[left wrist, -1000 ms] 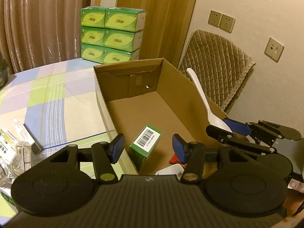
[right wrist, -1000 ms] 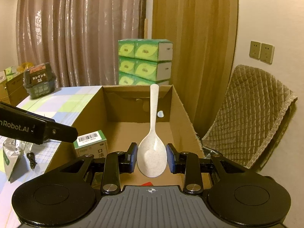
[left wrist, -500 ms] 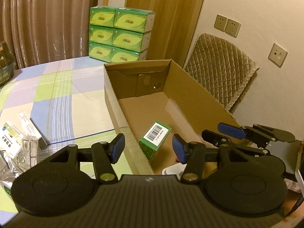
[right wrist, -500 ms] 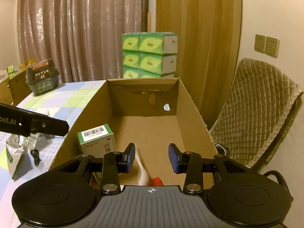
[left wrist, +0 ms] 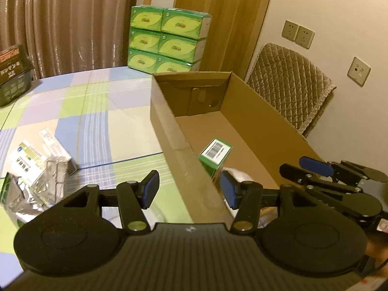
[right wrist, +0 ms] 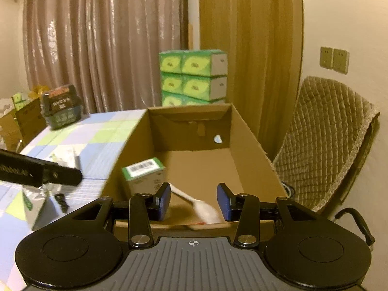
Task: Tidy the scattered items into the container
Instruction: 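Open the left tool to drop the medicine box while the right tool drops the spoon, then withdraw both open tools from the cardboard box back over the table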
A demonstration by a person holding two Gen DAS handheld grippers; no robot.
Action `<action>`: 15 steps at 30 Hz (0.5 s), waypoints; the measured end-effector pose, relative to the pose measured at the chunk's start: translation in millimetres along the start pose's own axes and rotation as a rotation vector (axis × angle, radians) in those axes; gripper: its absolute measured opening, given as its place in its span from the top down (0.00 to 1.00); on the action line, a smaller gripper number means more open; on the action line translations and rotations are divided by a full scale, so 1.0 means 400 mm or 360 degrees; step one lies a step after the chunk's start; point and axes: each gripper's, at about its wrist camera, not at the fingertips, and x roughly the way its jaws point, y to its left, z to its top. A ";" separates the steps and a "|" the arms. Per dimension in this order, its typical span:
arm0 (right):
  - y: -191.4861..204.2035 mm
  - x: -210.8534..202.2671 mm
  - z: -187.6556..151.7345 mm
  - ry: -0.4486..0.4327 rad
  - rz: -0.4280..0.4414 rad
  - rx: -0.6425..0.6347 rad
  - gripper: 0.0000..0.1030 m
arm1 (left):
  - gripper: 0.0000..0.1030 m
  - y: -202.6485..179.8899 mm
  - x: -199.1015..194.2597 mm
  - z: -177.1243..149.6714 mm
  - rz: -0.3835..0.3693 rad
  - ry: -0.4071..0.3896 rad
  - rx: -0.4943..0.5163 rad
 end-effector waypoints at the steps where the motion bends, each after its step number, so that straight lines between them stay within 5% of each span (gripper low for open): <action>1: 0.011 -0.010 0.001 -0.0011 0.0013 -0.0006 0.59 | 0.51 0.005 -0.007 -0.005 0.0007 0.0001 0.0000; 15: 0.203 -0.095 -0.022 -0.0078 0.0278 -0.0166 0.25 | 0.16 0.167 -0.159 -0.158 0.0261 0.0043 -0.0063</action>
